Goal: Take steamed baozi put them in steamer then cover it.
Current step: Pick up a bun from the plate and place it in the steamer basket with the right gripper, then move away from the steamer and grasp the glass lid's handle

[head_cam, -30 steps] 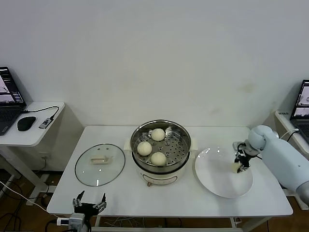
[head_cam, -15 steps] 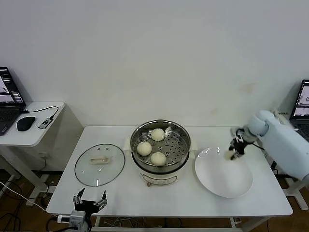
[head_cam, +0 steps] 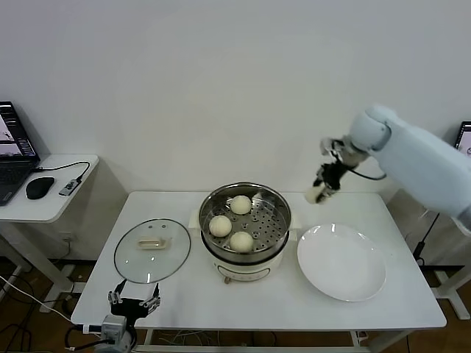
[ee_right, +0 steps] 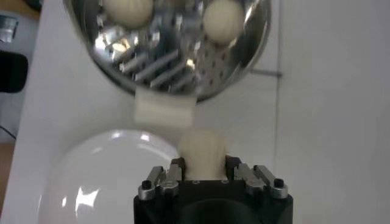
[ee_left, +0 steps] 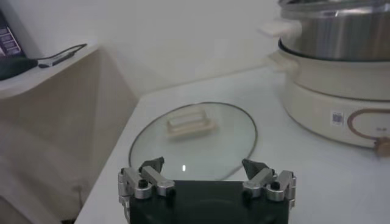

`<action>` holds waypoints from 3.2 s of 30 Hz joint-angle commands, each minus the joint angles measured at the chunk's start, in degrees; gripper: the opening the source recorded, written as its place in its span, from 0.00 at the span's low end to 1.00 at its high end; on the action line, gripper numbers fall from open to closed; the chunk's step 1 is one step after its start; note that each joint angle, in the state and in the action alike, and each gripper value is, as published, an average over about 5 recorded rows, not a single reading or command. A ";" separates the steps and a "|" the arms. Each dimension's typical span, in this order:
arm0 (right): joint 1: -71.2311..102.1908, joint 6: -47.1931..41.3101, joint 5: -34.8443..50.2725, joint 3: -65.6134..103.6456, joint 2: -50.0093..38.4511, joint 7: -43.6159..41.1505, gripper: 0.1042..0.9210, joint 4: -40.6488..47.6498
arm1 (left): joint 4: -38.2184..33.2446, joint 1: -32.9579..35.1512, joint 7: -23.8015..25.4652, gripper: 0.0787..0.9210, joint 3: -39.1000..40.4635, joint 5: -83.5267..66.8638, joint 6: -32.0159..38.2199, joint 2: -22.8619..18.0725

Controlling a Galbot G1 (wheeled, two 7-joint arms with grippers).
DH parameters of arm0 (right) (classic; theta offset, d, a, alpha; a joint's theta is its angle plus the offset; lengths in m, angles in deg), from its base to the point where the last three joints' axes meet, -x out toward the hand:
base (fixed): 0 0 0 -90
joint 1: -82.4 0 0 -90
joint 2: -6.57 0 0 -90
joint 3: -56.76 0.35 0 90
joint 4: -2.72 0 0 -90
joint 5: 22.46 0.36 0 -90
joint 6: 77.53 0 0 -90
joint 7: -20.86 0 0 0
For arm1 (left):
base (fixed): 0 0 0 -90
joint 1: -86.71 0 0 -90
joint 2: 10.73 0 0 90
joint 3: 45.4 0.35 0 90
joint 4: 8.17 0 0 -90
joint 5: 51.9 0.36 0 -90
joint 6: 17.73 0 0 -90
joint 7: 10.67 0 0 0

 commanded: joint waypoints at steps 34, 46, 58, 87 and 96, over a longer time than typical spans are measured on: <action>4.73 -4.07 -2.37 -9.31 15.75 1.92 0.40 5.26 | -0.43 0.23 0.04 0.88 0.03 -1.00 0.08 0.32; 5.96 -3.77 -3.96 -7.86 16.27 2.32 0.41 6.44 | -0.21 0.14 0.09 0.88 0.21 -0.89 0.06 0.29; 5.53 -3.96 -3.78 -6.42 13.28 1.78 0.77 3.97 | -0.97 0.46 0.22 0.88 0.57 -0.88 -0.04 -0.22; 42.85 -2.75 22.47 53.11 -22.02 46.32 0.88 -30.62 | -0.63 -1.84 -2.56 0.88 1.07 -7.25 3.65 -0.45; 81.95 3.02 27.85 89.65 -16.12 63.79 0.88 -42.14 | -0.35 -5.33 -2.06 0.88 -0.97 -5.36 4.80 0.40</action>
